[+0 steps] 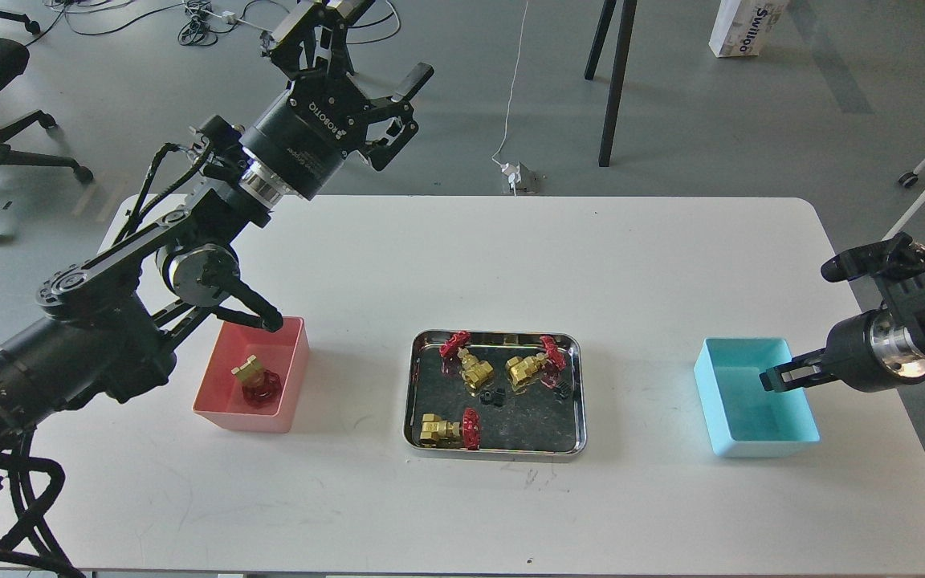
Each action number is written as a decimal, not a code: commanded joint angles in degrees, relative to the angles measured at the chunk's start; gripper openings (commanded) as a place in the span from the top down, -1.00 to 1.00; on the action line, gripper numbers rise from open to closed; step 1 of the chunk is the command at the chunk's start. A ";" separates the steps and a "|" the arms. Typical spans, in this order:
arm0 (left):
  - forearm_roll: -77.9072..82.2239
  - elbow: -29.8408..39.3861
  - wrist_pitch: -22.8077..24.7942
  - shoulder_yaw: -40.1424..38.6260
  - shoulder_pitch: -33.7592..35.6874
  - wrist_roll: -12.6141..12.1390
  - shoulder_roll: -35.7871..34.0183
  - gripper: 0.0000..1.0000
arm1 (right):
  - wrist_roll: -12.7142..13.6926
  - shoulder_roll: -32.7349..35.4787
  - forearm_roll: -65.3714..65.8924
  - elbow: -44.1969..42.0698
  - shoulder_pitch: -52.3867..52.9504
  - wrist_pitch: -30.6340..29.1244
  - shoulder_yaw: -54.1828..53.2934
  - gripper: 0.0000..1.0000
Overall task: Place valve in pink box and gear in blue box
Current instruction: 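Release the gear into the blue box and withdraw the right gripper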
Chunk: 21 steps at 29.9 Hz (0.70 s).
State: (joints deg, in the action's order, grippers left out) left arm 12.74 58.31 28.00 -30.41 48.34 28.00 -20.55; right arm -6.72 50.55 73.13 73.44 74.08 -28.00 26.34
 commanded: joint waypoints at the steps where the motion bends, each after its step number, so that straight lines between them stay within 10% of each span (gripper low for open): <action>1: 0.00 -0.39 0.00 0.00 0.08 0.00 0.42 -0.75 | 0.04 -0.01 -0.09 -0.14 -1.22 0.00 -1.11 0.00; 8: 0.26 -0.83 0.00 0.09 0.17 0.00 0.77 -0.75 | 0.39 0.08 -1.58 -2.42 -2.89 0.00 -7.34 -0.95; 16: 3.87 -7.41 0.00 0.44 0.87 0.00 -0.11 -0.75 | -0.66 -1.32 -44.73 -13.04 -4.12 1.37 -29.30 -0.94; 21: 2.90 -13.21 0.00 -0.96 1.40 0.00 0.16 -0.75 | -6.19 -6.33 -78.19 -19.03 -9.83 0.41 -38.80 -0.95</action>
State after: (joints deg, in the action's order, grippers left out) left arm 16.26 48.12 28.00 -30.39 49.52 28.00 -20.63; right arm -10.02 46.71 19.05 56.99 67.21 -26.82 -7.63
